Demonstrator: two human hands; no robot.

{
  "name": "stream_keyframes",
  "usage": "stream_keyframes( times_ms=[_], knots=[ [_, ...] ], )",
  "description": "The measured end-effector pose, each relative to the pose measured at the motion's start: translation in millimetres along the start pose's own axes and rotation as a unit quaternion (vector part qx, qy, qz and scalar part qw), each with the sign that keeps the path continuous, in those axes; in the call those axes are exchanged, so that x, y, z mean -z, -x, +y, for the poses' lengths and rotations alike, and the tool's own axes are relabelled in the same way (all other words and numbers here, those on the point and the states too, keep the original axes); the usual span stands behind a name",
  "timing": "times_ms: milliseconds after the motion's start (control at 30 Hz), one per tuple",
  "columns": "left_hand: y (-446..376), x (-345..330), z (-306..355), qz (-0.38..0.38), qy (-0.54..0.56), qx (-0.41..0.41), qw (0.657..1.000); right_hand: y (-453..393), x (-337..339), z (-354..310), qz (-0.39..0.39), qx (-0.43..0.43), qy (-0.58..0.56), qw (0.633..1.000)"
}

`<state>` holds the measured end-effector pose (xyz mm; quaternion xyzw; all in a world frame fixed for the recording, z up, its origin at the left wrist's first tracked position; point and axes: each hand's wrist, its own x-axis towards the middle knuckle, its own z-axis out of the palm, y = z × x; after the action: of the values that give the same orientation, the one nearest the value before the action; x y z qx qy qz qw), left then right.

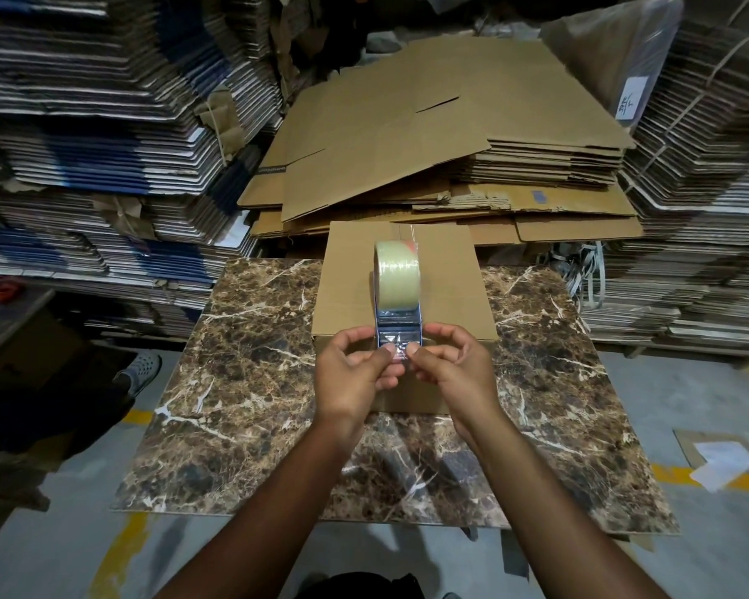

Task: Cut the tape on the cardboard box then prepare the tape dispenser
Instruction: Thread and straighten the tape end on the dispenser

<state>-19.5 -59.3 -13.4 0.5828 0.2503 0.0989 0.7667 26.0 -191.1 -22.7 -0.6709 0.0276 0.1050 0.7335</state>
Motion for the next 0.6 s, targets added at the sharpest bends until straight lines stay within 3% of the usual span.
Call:
stream_keyframes(
  times_ms=[167, 333, 467, 600],
  knots=[
    [-3, 15, 0, 0.020, -0.075, -0.023, 0.997, -1, 10, -5, -0.010, -0.023, 0.054, 0.998],
    [-10, 23, 16, 0.053, -0.154, -0.106, 0.981, -12, 17, -25, 0.065, 0.023, 0.120, 0.990],
    [-26, 10, 40, -0.034, -0.165, -0.053, 0.984, -21, 9, -50, 0.018, 0.028, 0.126, 0.991],
    [-37, 2, 54, -0.028, -0.160, -0.027, 0.986, -39, 5, -64, -0.019, 0.051, 0.234, 0.971]
  ],
)
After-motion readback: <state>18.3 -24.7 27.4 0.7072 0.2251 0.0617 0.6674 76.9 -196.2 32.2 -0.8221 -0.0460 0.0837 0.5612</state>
